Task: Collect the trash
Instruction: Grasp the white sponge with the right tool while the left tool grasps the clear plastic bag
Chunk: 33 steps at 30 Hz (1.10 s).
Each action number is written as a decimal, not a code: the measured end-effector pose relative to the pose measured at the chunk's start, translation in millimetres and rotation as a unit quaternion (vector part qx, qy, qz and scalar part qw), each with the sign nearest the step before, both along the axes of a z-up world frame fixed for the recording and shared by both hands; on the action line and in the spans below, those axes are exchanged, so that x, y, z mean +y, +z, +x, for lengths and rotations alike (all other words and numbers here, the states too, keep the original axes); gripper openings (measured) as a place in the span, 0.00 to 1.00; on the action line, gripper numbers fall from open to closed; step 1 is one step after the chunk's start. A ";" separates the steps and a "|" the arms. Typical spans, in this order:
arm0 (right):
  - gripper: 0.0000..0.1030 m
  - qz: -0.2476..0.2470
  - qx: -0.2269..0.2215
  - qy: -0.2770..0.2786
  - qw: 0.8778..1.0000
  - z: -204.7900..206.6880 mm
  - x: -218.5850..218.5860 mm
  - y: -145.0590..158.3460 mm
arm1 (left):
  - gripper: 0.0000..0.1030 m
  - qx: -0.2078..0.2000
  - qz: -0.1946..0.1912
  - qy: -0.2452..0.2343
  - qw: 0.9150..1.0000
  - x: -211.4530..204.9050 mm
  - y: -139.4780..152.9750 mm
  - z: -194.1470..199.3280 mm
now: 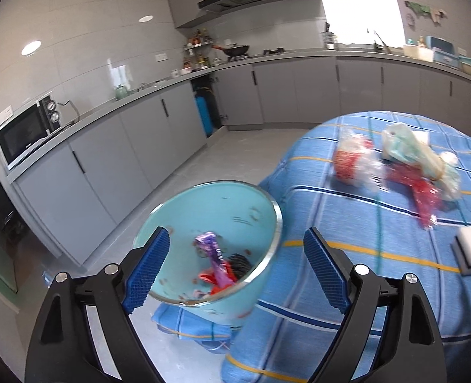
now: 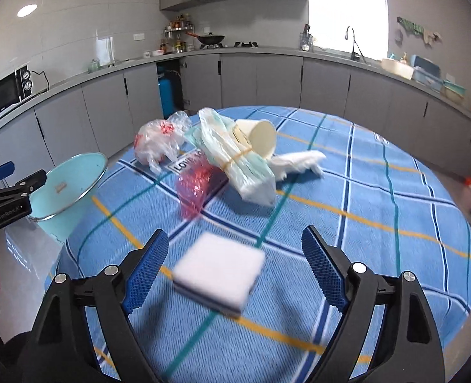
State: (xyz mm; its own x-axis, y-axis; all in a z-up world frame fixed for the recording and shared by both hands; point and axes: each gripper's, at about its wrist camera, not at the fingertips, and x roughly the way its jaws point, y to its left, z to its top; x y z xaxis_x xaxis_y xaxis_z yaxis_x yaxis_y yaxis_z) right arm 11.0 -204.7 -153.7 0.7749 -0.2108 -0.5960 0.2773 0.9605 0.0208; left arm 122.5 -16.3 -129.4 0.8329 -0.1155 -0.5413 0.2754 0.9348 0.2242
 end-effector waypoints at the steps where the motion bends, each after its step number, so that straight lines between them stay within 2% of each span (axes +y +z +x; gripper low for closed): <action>1: 0.82 -0.002 0.001 -0.001 1.000 -1.4 0.7 -1.8 | 0.83 0.000 0.002 -0.006 1.000 -4.5 -0.5 -3.2; 5: 0.82 0.011 0.009 -0.002 1.000 0.6 1.2 -7.1 | 0.83 0.000 0.007 -0.021 1.000 -16.1 -3.1 -12.3; 12: 0.82 0.026 0.027 0.003 0.999 10.5 6.7 -20.9 | 0.84 0.006 0.008 -0.021 1.000 -16.6 -9.4 -10.5; 13: 0.80 0.030 0.032 0.004 0.999 12.1 6.2 -24.1 | 0.84 0.007 0.008 -0.021 1.000 -16.5 -10.0 -10.0; 15: 0.60 0.039 0.038 0.011 0.998 13.7 5.1 -27.7 | 0.84 0.008 0.008 -0.021 1.000 -16.2 -10.8 -9.9; 16: 0.60 0.039 0.039 0.014 0.998 14.0 5.4 -28.0 | 0.84 0.008 0.008 -0.021 1.000 -16.3 -10.9 -9.9; 25: 0.57 -0.005 -0.022 -0.008 1.000 10.7 -7.3 1.6 | 0.84 0.002 -0.007 -0.042 0.999 -28.5 2.3 -4.4; 33: 0.57 -0.006 -0.046 -0.038 0.998 33.1 -46.3 16.1 | 0.85 -0.004 -0.018 -0.077 0.997 -80.3 14.5 28.8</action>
